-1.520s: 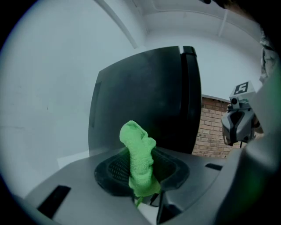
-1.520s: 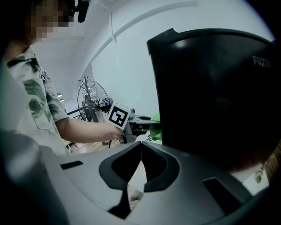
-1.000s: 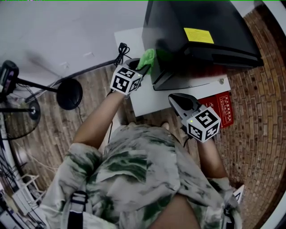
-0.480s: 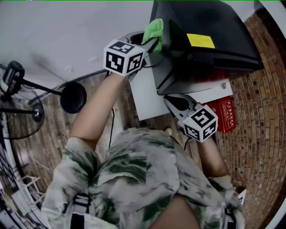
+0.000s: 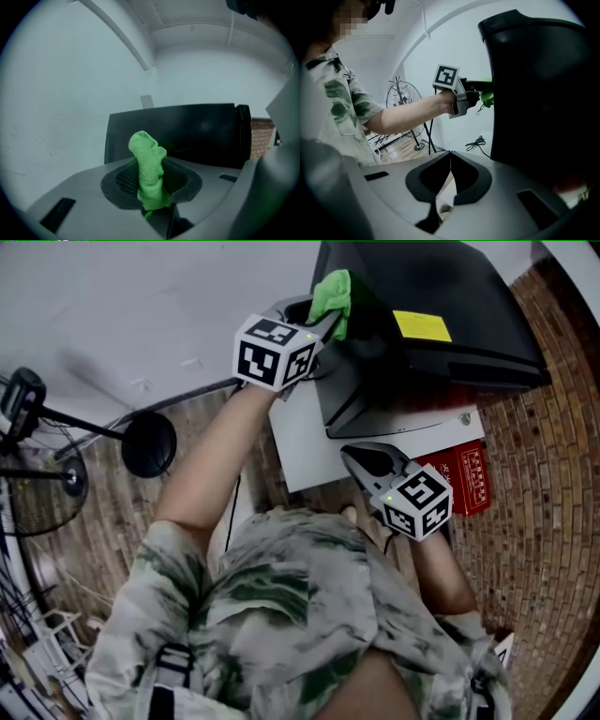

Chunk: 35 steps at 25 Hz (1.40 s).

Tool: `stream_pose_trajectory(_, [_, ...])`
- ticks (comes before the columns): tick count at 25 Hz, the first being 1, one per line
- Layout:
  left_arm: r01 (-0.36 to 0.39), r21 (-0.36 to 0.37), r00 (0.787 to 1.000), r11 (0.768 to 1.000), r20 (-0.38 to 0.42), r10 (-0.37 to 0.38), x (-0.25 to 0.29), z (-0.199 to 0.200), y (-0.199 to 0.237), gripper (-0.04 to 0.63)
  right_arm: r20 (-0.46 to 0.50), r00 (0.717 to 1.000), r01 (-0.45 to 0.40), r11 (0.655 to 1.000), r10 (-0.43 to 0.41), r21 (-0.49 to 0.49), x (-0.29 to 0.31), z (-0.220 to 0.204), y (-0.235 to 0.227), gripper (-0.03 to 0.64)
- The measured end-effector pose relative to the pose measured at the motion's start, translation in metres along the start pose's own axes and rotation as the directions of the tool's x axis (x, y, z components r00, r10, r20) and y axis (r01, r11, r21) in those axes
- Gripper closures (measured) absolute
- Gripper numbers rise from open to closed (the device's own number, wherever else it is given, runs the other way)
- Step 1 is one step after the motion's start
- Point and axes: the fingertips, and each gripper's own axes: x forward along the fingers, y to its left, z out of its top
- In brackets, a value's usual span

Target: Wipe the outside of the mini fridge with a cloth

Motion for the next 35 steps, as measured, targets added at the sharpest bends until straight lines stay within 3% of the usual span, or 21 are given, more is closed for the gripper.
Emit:
stream_pose_trajectory(7, [-0.032,-0.093,0.995,0.995,-0.100,0.022,0.014,-0.091,0.015,0.474,-0.012,1.000,0.012,0.999,-0.012,0.032,0.000,-0.010,-0.006,0.594])
stream_pose_trajectory(15, [-0.074,-0.152,0.968,0.986,-0.249,0.034,0.026,-0.192,0.033,0.474,-0.030,0.999,0.044,0.998,-0.042,0.052,-0.004,-0.023,-0.015,0.594])
stream_pose_trajectory(23, [-0.104,-0.174,0.916,0.979,-0.401,0.026,0.036,-0.266,0.046,0.474,-0.037,0.995,0.091,0.993,-0.089,0.081,-0.018,-0.033,-0.021,0.594])
stream_pose_trajectory(27, [-0.098,-0.172,0.930,0.980,-0.367,0.029,0.035,-0.243,0.054,0.474,-0.034,0.994,0.108,0.990,-0.105,0.090,-0.022,-0.035,-0.024,0.594])
stream_pose_trajectory(35, [-0.081,-0.088,0.980,0.993,-0.187,0.063,0.031,-0.094,0.076,0.474,-0.012,0.996,0.091,0.993,-0.090,0.073,-0.018,-0.028,-0.020,0.594])
